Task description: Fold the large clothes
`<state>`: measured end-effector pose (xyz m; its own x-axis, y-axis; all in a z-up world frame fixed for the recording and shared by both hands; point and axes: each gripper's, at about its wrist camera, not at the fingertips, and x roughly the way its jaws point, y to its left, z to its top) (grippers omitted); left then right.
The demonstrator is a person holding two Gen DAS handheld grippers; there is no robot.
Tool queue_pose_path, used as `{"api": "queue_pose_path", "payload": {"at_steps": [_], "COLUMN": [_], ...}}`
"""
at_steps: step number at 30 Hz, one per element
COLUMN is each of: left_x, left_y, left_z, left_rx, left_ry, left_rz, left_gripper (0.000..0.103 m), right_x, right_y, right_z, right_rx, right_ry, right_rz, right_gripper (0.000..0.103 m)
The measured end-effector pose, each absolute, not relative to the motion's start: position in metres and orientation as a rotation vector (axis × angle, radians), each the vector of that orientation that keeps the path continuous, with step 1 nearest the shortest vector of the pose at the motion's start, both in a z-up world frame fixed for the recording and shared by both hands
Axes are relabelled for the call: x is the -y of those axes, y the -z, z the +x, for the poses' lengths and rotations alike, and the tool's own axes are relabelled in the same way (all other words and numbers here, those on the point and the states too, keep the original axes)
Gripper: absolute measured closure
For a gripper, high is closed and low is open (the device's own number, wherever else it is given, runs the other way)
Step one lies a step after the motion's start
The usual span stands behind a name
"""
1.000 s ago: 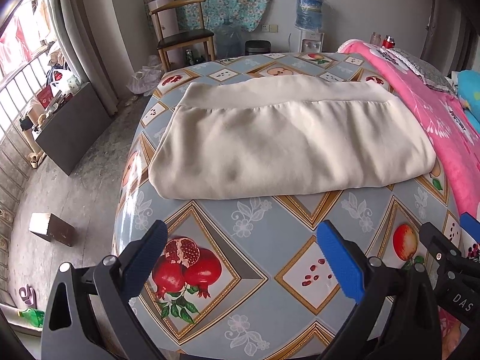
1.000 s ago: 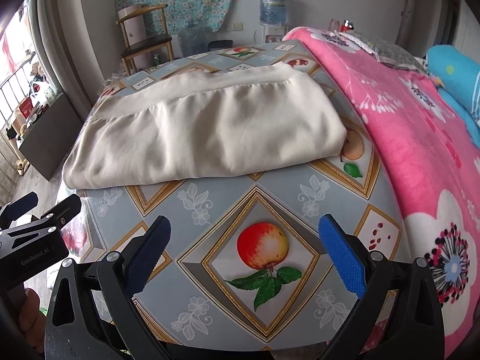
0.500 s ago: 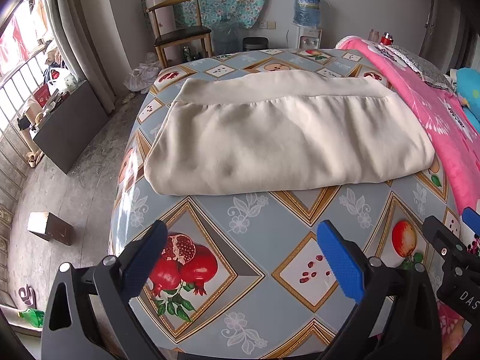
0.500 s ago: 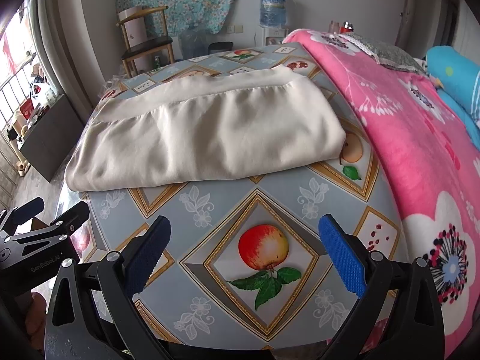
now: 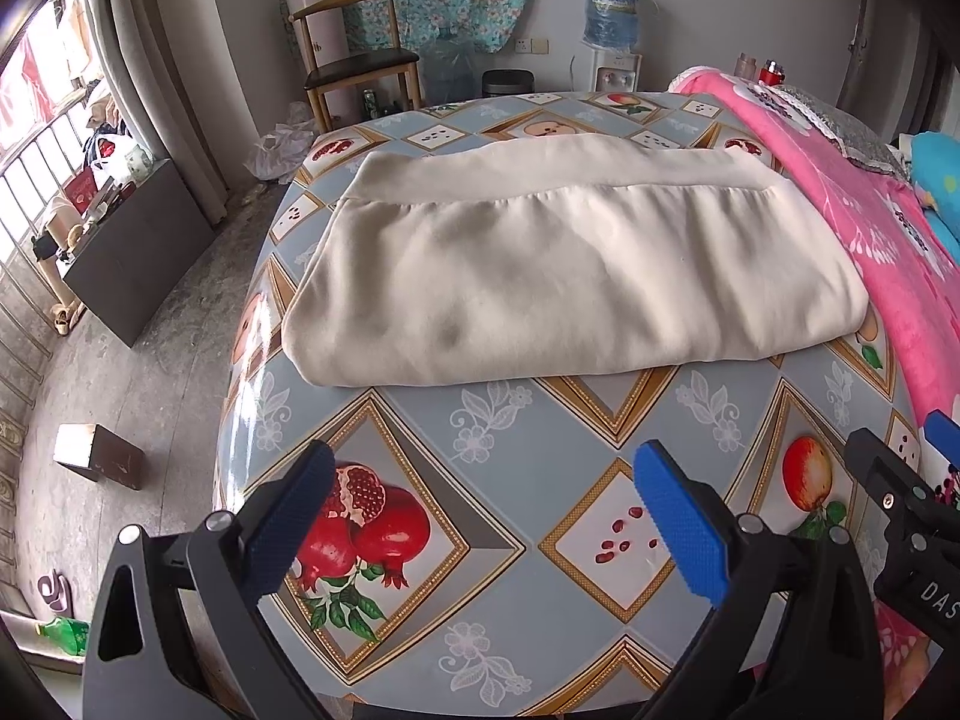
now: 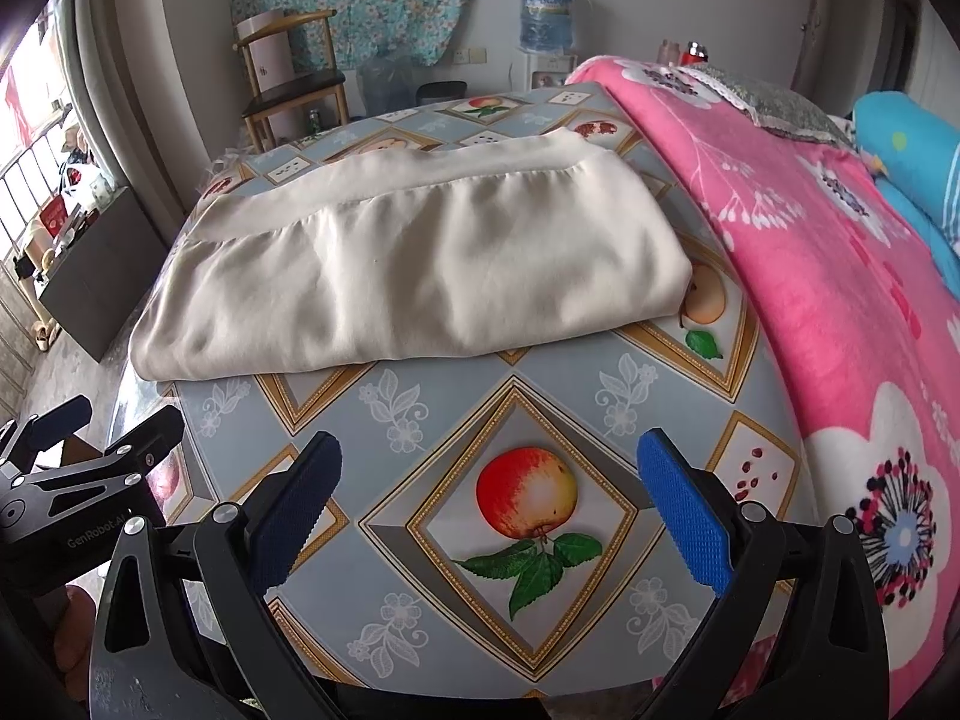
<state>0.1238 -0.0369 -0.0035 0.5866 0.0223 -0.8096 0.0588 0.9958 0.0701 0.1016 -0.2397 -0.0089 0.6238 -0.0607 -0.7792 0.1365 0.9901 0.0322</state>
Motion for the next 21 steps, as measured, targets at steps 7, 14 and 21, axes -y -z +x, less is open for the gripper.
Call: {"api": "queue_pose_path", "payload": {"at_steps": [7, 14, 21], "left_x": [0.0381, 0.0383, 0.0377], "left_y": [0.0044, 0.0036, 0.0023], "left_z": [0.1237, 0.1241, 0.1245], "left_rx": [-0.942, -0.942, -0.942], "left_ry": [0.024, 0.027, 0.027], "left_rz": [0.09, 0.088, 0.085], "left_gripper": [0.005, 0.005, 0.005], "right_x": [0.2391, 0.2389, 0.2386], "right_y": [0.0091, 0.0094, 0.0094], "right_z": [0.1016, 0.1026, 0.1028], "right_rx": [-0.889, -0.889, -0.89], "right_ry": [0.114, 0.114, 0.114], "right_rz": [0.09, 0.089, 0.087], "right_gripper": [0.007, 0.007, 0.007]}}
